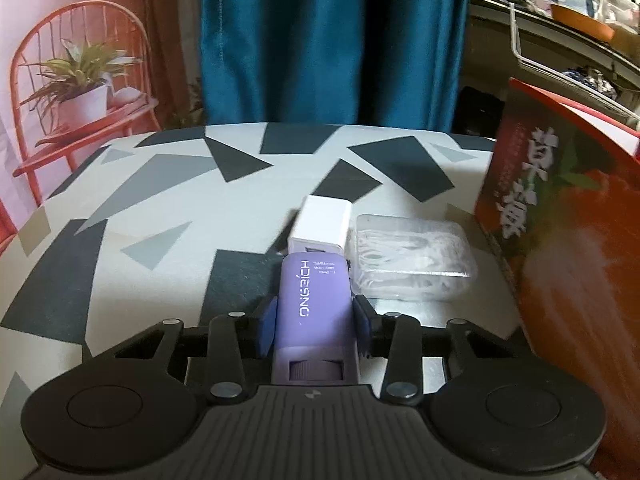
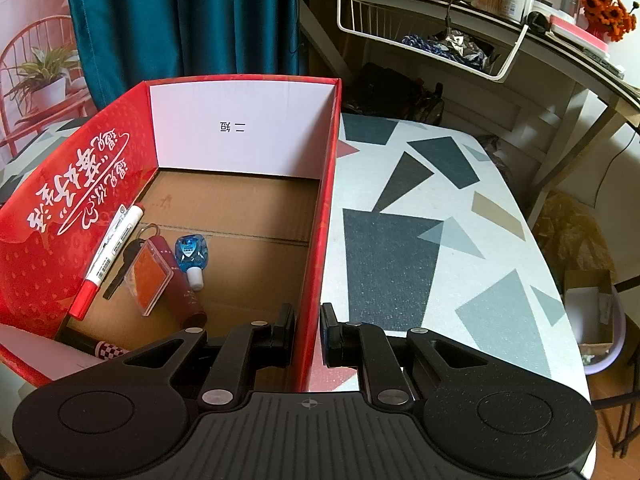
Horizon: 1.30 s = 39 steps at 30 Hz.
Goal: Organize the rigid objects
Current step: 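Close the left tool's fingers on the purple bottle and lift it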
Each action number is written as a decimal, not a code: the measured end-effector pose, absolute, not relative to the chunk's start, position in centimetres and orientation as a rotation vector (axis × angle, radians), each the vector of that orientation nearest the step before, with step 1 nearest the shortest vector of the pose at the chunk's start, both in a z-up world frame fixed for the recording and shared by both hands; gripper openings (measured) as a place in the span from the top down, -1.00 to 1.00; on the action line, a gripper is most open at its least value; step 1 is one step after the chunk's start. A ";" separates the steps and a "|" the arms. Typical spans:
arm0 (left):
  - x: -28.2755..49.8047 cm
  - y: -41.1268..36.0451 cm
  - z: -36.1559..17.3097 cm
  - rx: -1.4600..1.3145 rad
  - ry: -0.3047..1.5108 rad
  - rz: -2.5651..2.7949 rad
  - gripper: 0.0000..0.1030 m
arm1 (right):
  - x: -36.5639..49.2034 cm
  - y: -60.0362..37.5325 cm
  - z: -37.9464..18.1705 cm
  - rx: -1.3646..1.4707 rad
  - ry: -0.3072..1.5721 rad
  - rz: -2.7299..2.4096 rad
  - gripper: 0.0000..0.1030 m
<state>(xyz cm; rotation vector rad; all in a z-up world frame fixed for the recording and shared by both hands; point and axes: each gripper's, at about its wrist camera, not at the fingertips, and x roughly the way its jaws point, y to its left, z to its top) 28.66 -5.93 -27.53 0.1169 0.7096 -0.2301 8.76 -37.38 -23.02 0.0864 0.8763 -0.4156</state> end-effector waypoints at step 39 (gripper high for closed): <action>23.3 -5.7 -27.4 0.148 0.700 -0.413 0.18 | 8.7 -37.4 -23.0 0.085 0.876 -0.417 0.74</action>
